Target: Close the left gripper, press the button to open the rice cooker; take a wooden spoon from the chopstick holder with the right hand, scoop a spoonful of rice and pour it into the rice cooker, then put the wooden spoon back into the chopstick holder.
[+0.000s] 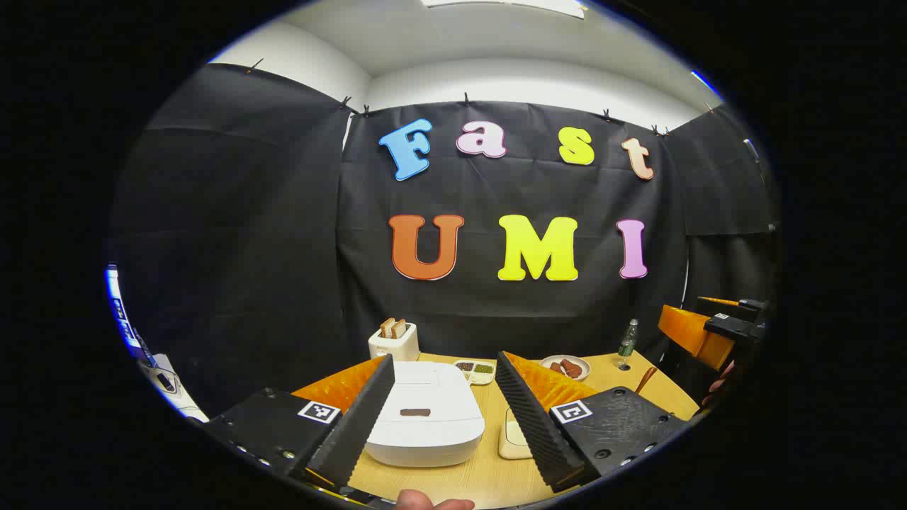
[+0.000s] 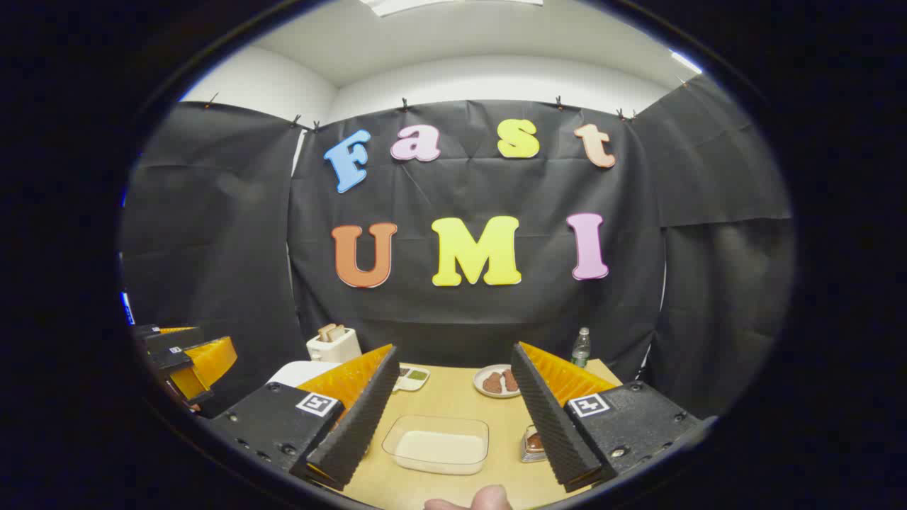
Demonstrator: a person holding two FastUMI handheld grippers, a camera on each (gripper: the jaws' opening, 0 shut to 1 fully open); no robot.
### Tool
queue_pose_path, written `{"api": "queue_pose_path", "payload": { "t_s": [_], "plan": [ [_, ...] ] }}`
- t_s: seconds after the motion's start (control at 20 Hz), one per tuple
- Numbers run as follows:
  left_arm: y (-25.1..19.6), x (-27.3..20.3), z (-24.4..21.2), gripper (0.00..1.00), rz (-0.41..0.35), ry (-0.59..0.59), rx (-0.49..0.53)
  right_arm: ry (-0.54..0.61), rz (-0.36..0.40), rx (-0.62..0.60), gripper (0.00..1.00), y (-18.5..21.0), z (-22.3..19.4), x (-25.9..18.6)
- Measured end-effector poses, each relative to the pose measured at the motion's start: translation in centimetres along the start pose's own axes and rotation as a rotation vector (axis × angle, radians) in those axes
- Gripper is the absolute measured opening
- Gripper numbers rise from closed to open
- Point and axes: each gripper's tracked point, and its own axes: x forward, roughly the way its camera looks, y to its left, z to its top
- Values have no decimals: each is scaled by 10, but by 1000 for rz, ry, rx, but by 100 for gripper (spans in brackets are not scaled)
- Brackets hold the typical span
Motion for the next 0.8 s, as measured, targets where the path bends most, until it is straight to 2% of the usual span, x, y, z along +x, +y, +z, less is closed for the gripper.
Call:
{"api": "queue_pose_path", "payload": {
  "t_s": [0.8],
  "plan": [
    [0,-6,-1,93,-12,17,8,10,1,-6,100,3,-1,-4]
  ]
}}
